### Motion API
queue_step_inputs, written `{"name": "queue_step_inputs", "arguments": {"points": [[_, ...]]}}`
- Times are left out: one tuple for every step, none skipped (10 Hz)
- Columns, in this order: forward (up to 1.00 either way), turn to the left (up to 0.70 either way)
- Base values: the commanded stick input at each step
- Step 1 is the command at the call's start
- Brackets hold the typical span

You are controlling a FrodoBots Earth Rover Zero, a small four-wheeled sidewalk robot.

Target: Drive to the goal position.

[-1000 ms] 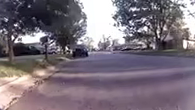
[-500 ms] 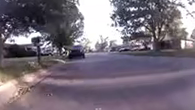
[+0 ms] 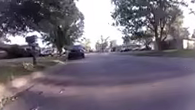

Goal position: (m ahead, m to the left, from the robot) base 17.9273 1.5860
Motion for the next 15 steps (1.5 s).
{"name": "queue_step_inputs", "arguments": {"points": [[1.0, 0.0], [1.0, -0.01], [1.0, -0.02], [1.0, 0.0], [1.0, 0.0], [1.0, 0.0], [1.0, 0.0], [1.0, 0.0], [1.0, 0.0], [1.0, 0.0], [1.0, 0.0], [1.0, 0.0], [1.0, 0.14], [1.0, 0.28], [1.0, 0.36]]}}
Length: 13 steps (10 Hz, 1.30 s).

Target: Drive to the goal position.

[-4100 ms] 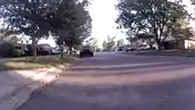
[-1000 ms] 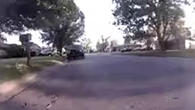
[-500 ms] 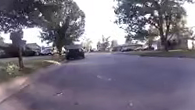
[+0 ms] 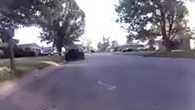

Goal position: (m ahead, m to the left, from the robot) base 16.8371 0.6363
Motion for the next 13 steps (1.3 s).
{"name": "queue_step_inputs", "arguments": {"points": [[1.0, 0.07], [1.0, 0.01], [1.0, 0.0], [1.0, 0.0], [1.0, 0.0], [1.0, 0.0], [1.0, 0.0], [1.0, 0.0], [1.0, 0.0], [1.0, 0.0], [1.0, 0.0], [1.0, 0.0], [1.0, 0.0]]}}
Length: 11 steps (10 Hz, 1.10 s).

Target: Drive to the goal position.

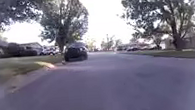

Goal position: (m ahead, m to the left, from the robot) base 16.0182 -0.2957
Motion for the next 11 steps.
{"name": "queue_step_inputs", "arguments": {"points": [[1.0, 0.0], [1.0, 0.0], [1.0, 0.0], [1.0, 0.0], [1.0, 0.0], [1.0, 0.0], [1.0, 0.0], [1.0, 0.0], [1.0, 0.0], [1.0, 0.0], [1.0, 0.0]]}}
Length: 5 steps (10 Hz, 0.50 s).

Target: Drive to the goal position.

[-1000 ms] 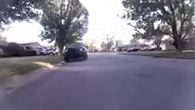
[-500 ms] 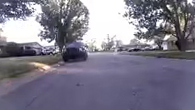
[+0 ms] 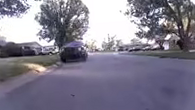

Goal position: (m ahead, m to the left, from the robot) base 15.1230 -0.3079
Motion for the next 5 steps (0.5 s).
{"name": "queue_step_inputs", "arguments": {"points": [[1.0, 0.0], [1.0, 0.0], [1.0, 0.0], [1.0, 0.0], [1.0, 0.0]]}}
